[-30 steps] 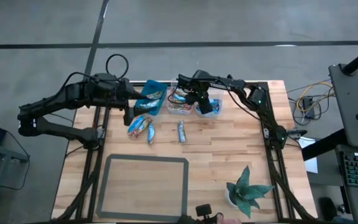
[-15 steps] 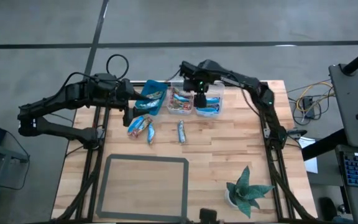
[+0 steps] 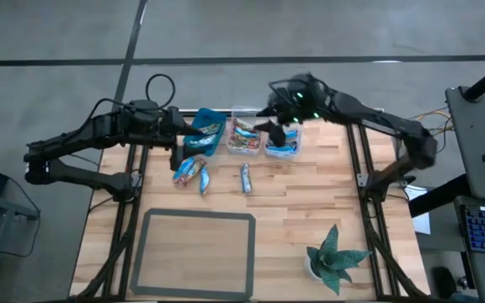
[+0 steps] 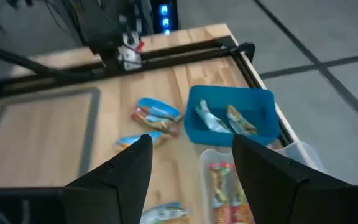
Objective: Pick and place Granola Bars by type
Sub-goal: Put the yellow granola bar into the blue bin
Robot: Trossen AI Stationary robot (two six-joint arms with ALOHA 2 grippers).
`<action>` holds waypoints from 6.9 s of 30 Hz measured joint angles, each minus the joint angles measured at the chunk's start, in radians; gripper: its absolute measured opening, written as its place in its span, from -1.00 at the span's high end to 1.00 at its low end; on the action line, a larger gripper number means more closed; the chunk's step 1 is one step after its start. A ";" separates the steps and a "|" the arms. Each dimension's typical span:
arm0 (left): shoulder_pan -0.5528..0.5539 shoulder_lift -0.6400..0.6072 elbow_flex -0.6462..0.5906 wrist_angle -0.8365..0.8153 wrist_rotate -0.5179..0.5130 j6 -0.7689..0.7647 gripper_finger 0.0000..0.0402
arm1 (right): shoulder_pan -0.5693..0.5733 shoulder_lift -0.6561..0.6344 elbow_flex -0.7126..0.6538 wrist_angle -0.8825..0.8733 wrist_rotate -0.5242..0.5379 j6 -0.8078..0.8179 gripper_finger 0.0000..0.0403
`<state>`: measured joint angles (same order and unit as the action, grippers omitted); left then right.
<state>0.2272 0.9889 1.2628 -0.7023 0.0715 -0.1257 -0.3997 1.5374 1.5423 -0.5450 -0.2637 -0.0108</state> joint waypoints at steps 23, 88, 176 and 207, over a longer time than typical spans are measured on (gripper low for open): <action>-0.090 0.323 -0.106 0.234 -0.421 -0.441 -0.40 | 0.328 -0.709 -1.011 0.632 0.044 0.249 -0.04; -0.279 1.137 0.255 -0.034 -0.487 -1.469 0.06 | 0.467 -1.260 -1.533 0.671 0.264 0.475 -0.04; 0.487 0.596 -0.239 -0.035 -0.131 0.907 1.00 | 0.467 -1.253 -1.533 0.676 0.266 0.472 -0.04; 0.483 0.594 -0.094 -0.160 -0.147 0.802 0.23 | 0.467 -1.253 -1.533 0.676 0.266 0.472 -0.04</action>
<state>0.7105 1.5829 1.1686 -0.8620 -0.0751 0.6762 0.0673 0.2840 0.0093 0.1307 0.0021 0.4610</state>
